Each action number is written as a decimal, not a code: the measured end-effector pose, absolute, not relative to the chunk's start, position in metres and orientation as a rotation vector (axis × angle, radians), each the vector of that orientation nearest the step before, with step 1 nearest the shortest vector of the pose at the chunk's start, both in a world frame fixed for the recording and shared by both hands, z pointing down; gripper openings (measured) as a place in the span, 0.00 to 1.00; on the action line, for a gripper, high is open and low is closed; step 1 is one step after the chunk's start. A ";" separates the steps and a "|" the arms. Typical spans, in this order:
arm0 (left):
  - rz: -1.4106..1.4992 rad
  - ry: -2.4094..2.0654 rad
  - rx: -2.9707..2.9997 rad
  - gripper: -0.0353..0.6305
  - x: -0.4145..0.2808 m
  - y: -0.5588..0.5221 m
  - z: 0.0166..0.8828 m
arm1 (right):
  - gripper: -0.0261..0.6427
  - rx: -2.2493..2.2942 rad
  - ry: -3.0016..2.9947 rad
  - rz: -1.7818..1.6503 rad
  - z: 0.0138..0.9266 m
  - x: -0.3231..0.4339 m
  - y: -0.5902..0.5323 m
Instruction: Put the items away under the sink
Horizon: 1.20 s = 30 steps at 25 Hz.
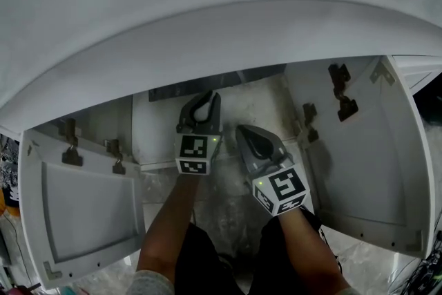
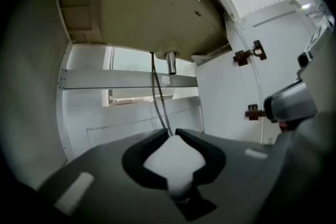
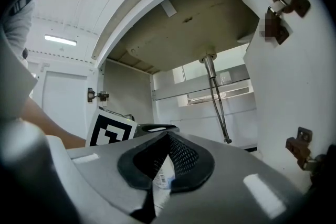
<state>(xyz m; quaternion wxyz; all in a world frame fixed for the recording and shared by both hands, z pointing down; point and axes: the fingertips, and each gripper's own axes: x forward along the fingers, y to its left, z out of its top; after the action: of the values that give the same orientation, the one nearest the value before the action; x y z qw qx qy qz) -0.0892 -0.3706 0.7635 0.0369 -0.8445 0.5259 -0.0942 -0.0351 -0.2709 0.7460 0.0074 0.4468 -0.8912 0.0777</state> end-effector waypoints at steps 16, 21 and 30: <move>-0.370 1.601 -2.721 0.40 -0.080 -0.362 0.785 | 0.03 1.372 -2.774 0.258 0.754 -0.038 -0.265; -0.282 1.525 -2.758 0.60 -0.083 -0.341 0.780 | 0.03 1.374 -2.785 0.249 0.750 -0.039 -0.264; -0.257 1.503 -2.750 0.75 -0.099 -0.304 0.764 | 0.03 1.391 -2.789 0.264 0.742 -0.035 -0.265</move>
<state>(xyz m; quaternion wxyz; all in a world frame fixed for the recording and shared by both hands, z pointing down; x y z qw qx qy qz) -0.0991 -0.3039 0.7637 -0.0014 -0.8745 0.4780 -0.0819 -0.0352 -0.2655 0.7417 0.0069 0.4446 -0.8917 0.0845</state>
